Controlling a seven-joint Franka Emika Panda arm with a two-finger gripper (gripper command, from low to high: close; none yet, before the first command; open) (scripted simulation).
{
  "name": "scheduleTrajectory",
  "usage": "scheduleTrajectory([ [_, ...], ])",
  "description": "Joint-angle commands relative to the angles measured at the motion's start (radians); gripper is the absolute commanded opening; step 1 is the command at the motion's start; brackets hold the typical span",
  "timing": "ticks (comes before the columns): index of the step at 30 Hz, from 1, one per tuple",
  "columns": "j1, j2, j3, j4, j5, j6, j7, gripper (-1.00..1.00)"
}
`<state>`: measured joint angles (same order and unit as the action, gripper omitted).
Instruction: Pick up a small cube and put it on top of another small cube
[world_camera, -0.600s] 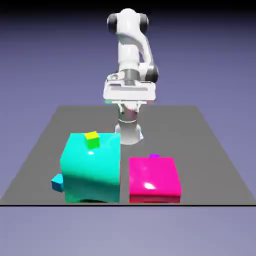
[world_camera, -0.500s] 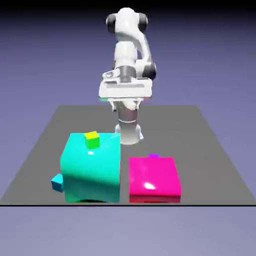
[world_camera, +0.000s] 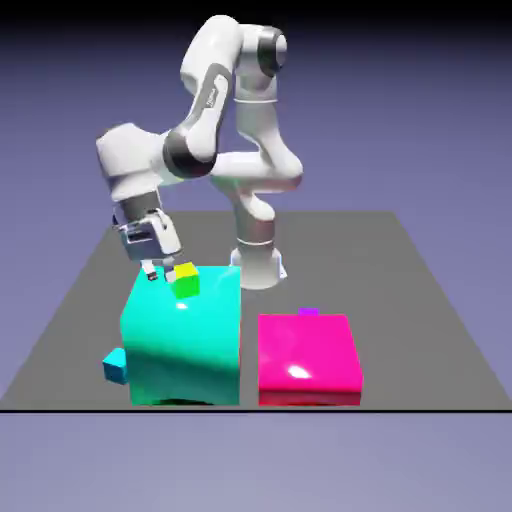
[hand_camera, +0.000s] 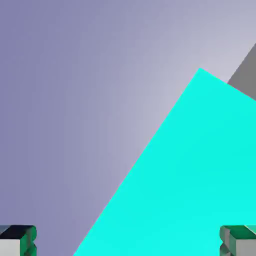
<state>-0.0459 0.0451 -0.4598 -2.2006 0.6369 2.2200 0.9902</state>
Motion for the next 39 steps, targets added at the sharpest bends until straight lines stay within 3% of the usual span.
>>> scheduleTrajectory([
  [1,0.001,0.035,-0.022,0.031,0.034,-0.044,0.013,0.00],
  [20,-0.089,0.705,-0.387,0.557,0.628,-0.823,0.228,0.00],
  [26,-0.249,0.869,-0.310,0.422,0.633,-0.816,0.155,0.00],
  [29,-0.204,0.918,-0.251,0.384,0.707,-0.735,0.125,0.00],
  [30,-0.204,0.918,-0.251,0.384,0.707,-0.735,0.125,-1.00],
  [33,-0.248,0.868,-0.311,0.421,0.627,-0.816,0.149,-1.00],
  [39,-0.232,0.821,-0.350,0.378,0.366,-0.843,-0.062,-1.00],
])
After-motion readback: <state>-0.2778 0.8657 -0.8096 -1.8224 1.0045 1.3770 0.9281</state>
